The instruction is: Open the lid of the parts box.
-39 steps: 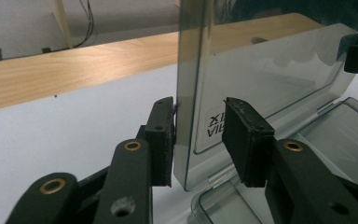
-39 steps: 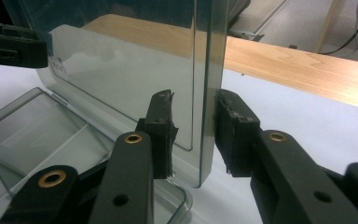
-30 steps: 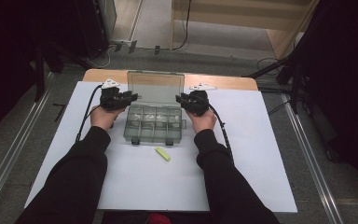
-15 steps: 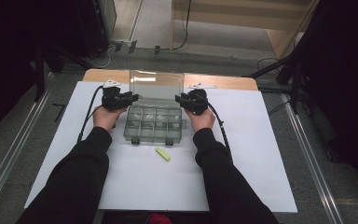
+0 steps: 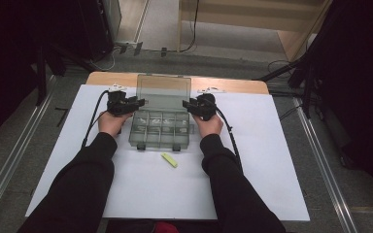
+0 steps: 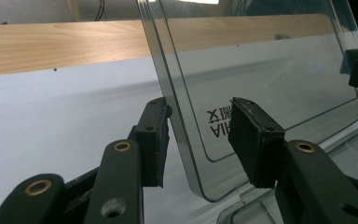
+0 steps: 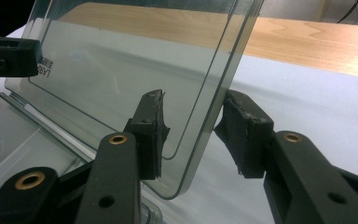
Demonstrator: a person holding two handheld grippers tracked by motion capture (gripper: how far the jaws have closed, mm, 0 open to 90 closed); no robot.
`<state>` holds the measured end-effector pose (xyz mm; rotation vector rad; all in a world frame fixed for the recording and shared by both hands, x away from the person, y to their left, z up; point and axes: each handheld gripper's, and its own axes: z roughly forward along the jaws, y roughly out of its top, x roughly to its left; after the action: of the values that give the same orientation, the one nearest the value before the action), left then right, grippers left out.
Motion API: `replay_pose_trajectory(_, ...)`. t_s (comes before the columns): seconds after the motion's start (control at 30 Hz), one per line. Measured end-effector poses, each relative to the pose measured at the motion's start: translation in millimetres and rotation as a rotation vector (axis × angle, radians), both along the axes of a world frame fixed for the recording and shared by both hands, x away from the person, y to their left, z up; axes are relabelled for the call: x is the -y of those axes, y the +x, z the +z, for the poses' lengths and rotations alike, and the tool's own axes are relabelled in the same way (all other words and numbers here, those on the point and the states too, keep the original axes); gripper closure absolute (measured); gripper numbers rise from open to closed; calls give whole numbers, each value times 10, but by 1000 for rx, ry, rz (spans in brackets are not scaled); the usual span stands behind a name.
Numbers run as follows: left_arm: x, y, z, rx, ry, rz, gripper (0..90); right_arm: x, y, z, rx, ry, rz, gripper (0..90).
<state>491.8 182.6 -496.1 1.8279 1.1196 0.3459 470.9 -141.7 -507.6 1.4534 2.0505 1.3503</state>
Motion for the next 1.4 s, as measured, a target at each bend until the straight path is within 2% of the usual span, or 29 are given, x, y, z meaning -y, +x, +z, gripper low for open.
replay_pose_trajectory(0.13, -15, 15, -23, -14, -17, -2, 567, -6, 7, -24, -2, -3, -1, 566)
replay_pose_trajectory(0.27, -10, 19, -41, -19, -12, 7, 541, -9, 12, -33, -18, -1, -9, 558)
replay_pose_trajectory(0.33, -2, 19, -51, -15, 10, 8, 534, -9, 17, -46, -24, -3, -11, 554)
replay_pose_trajectory(0.4, 22, 12, -69, -9, 48, 5, 535, -21, 19, -64, -28, -26, -10, 561)
replay_pose_trajectory(0.43, 29, 15, -82, -12, 50, 9, 535, -29, 19, -73, -32, -37, -10, 567)
replay_pose_trajectory(0.63, 19, 24, -95, -22, 40, 8, 534, -32, 23, -98, -41, -37, -12, 572)
replay_pose_trajectory(0.7, 2, 27, -94, -23, 27, -7, 516, -30, 20, -87, -40, -36, -10, 569)
replay_pose_trajectory(0.8, -20, 24, -82, -20, 22, -16, 496, -27, 12, -61, -34, -21, -1, 523)
replay_pose_trajectory(0.93, -59, 18, -34, -37, -9, -21, 418, -43, -14, -9, -39, -18, 18, 409)
replay_pose_trajectory(1.0, -57, 0, 2, -35, 5, -22, 397, -40, -30, 24, -37, -19, 26, 369)
replay_pose_trajectory(1.07, -49, -19, 37, -38, 13, -25, 396, -22, -46, 54, -44, -12, 41, 348)
replay_pose_trajectory(1.2, -57, -55, 112, -46, -8, -42, 372, 4, -81, 127, -56, -6, 75, 295)
replay_pose_trajectory(1.3, -66, -87, 165, -52, -4, -55, 357, 15, -123, 196, -47, -13, 111, 289)
replay_pose_trajectory(1.37, -68, -111, 191, -86, -11, -74, 339, 28, -140, 227, -67, 34, 157, 288)
replay_pose_trajectory(1.4, -67, -128, 200, -90, -6, -87, 338, 31, -152, 242, -74, 47, 173, 288)
